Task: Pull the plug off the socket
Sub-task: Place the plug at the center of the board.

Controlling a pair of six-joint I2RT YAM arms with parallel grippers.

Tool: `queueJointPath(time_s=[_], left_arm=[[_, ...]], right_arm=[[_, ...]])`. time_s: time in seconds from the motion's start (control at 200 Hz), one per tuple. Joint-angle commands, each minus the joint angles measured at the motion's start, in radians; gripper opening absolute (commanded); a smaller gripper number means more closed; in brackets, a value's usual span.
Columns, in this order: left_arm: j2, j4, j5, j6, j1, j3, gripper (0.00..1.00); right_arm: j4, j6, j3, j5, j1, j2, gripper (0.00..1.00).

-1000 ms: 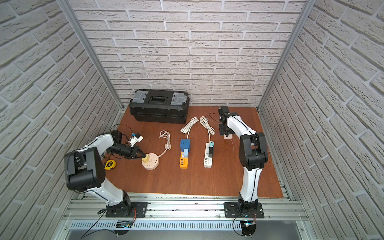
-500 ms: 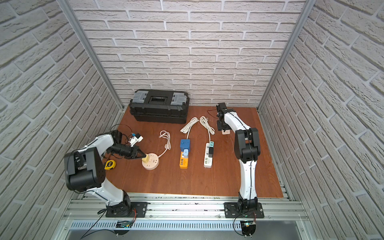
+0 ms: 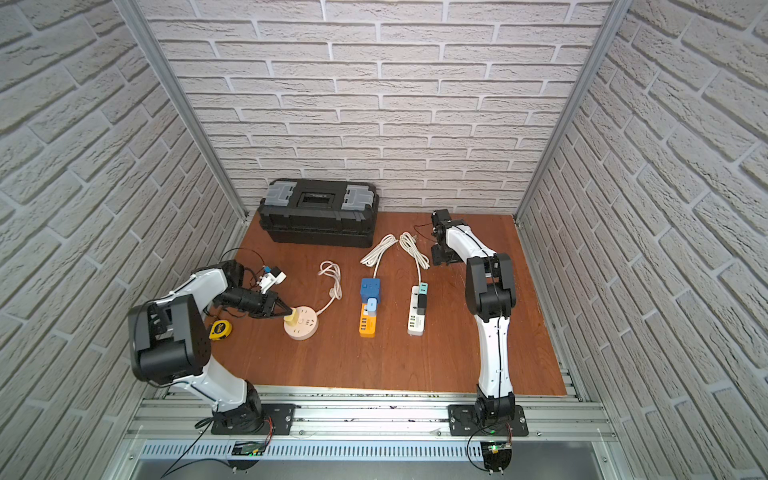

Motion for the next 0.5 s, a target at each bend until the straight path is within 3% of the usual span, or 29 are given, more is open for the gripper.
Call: queueJointPath(time_s=[0.0, 0.43, 0.495], left_arm=[[0.072, 0.09, -0.319, 0.013, -0.013, -0.078, 0.0], [-0.007, 0.043, -0.192, 0.062, -0.045, -0.066, 0.0], [-0.029, 0.027, -0.167, 0.072, -0.066, -0.058, 0.1]], right_arm=[[-0.009, 0.008, 0.027, -0.006, -0.007, -0.015, 0.74], [0.08, 0.037, -0.214, -0.058, 0.039, -0.314, 0.74], [0.106, 0.048, -0.264, -0.071, 0.056, -0.384, 0.74]])
